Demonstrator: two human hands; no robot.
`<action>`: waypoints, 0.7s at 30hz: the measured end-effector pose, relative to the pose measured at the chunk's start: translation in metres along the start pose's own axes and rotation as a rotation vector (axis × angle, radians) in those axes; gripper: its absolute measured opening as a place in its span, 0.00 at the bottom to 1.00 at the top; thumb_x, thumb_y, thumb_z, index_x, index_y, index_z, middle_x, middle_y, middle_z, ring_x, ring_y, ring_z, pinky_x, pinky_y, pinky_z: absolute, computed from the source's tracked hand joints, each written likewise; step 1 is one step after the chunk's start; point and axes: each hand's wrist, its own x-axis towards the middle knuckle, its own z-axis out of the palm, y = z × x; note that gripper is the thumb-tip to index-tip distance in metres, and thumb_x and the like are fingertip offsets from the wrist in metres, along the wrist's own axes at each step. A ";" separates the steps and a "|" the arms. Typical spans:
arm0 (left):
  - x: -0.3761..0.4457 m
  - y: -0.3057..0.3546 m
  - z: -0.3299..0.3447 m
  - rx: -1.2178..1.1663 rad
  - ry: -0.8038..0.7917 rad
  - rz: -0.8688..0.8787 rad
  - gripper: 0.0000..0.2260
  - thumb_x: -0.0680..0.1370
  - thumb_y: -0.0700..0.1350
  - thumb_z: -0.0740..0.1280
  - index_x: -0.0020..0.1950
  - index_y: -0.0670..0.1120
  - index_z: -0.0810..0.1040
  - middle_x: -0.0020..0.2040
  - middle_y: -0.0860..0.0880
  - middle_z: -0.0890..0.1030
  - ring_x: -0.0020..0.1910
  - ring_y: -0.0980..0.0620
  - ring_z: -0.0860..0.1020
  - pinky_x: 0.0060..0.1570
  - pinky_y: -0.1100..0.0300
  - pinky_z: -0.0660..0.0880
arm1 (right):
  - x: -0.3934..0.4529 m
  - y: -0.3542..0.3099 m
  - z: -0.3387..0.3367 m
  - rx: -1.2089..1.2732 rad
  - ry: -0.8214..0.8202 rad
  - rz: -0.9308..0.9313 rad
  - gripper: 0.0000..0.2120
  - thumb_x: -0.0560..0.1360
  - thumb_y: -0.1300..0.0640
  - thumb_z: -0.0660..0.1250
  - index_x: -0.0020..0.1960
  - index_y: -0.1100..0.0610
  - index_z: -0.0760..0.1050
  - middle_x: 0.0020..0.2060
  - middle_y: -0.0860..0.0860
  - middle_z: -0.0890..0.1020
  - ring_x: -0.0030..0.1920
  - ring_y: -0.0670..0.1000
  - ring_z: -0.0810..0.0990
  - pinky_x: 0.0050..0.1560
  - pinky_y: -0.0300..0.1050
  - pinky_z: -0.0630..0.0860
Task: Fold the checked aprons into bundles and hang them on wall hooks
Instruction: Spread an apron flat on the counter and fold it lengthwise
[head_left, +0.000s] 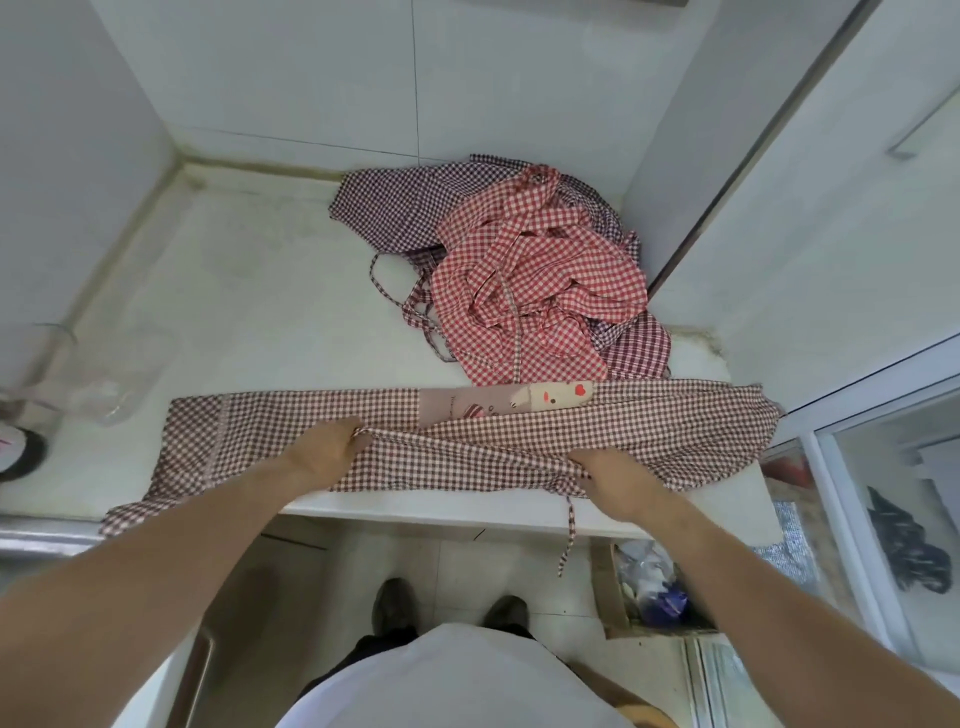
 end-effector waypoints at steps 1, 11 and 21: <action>0.001 0.000 -0.001 -0.012 -0.020 -0.014 0.20 0.85 0.51 0.54 0.72 0.41 0.68 0.68 0.39 0.76 0.65 0.41 0.75 0.65 0.53 0.69 | 0.003 0.001 -0.009 0.013 -0.019 -0.009 0.15 0.81 0.57 0.63 0.67 0.58 0.75 0.62 0.55 0.81 0.60 0.55 0.79 0.61 0.44 0.71; 0.024 -0.011 -0.015 -0.003 -0.103 -0.161 0.25 0.82 0.58 0.59 0.63 0.37 0.76 0.61 0.39 0.79 0.58 0.42 0.79 0.60 0.54 0.74 | 0.064 0.006 -0.058 0.066 -0.063 0.124 0.18 0.76 0.39 0.68 0.52 0.53 0.77 0.45 0.49 0.79 0.47 0.52 0.78 0.44 0.45 0.72; 0.045 -0.009 -0.015 0.346 0.144 -0.047 0.23 0.80 0.56 0.63 0.72 0.49 0.66 0.69 0.45 0.70 0.69 0.44 0.69 0.68 0.47 0.65 | 0.092 0.010 -0.026 -0.072 0.139 0.197 0.28 0.73 0.42 0.72 0.66 0.55 0.70 0.63 0.56 0.69 0.66 0.59 0.68 0.65 0.58 0.68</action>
